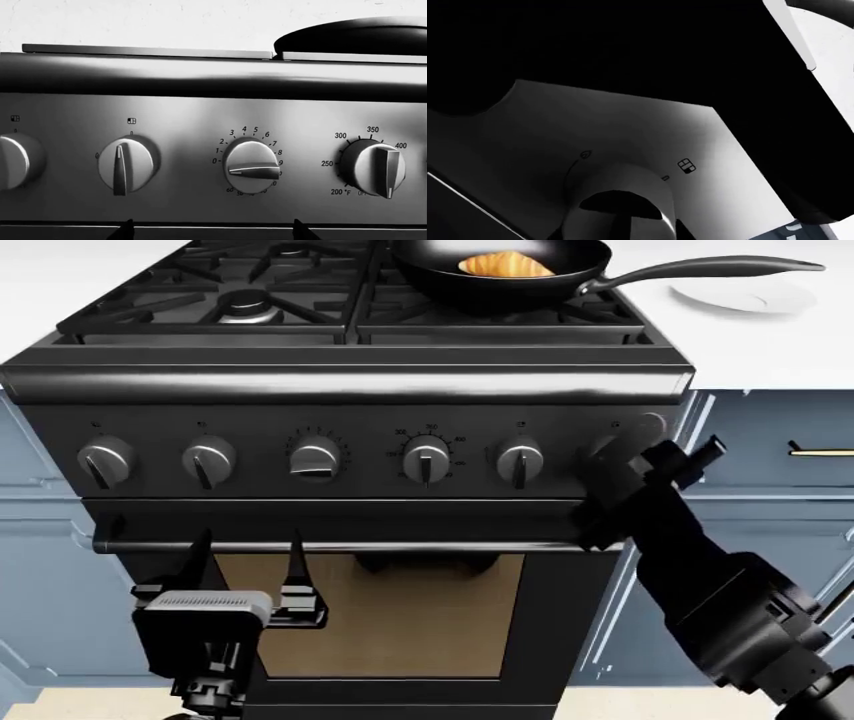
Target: Pick the croissant and place it on the pan. Then turn on the stove to warm the croissant.
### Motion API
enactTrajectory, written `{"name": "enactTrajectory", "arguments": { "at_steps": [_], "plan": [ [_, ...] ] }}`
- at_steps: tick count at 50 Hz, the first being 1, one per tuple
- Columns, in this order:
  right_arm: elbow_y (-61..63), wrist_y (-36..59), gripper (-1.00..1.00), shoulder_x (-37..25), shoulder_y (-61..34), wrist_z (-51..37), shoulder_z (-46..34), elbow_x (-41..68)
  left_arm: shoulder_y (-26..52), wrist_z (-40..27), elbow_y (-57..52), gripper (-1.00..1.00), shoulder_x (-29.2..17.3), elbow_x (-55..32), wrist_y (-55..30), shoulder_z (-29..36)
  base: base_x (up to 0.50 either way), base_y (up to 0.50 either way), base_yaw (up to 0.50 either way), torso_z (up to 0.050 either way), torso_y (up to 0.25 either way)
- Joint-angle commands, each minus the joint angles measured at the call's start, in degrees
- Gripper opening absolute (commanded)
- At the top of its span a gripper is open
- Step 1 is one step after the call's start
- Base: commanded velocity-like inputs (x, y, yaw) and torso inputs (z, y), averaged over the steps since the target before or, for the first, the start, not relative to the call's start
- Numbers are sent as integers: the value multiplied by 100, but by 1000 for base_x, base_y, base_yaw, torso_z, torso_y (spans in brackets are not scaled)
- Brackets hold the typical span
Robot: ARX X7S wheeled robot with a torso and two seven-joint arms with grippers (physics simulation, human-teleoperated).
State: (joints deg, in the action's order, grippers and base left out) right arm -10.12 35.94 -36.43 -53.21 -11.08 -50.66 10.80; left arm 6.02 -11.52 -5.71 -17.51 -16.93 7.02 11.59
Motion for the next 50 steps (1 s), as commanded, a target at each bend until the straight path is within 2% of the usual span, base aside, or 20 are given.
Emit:
{"name": "enactTrajectory", "arguments": {
  "at_steps": [1,50],
  "plan": [
    [384,144,-100,86,-259,265,-440,192,-1,-16,-8,100,-15,-29,-7,14,0,0,6,0,0],
    [722,500,-100,-44,-849,1233,-1474,-402,35,-94,48,100,-62,-52,9,91,0,2,5,0,1]
  ]
}}
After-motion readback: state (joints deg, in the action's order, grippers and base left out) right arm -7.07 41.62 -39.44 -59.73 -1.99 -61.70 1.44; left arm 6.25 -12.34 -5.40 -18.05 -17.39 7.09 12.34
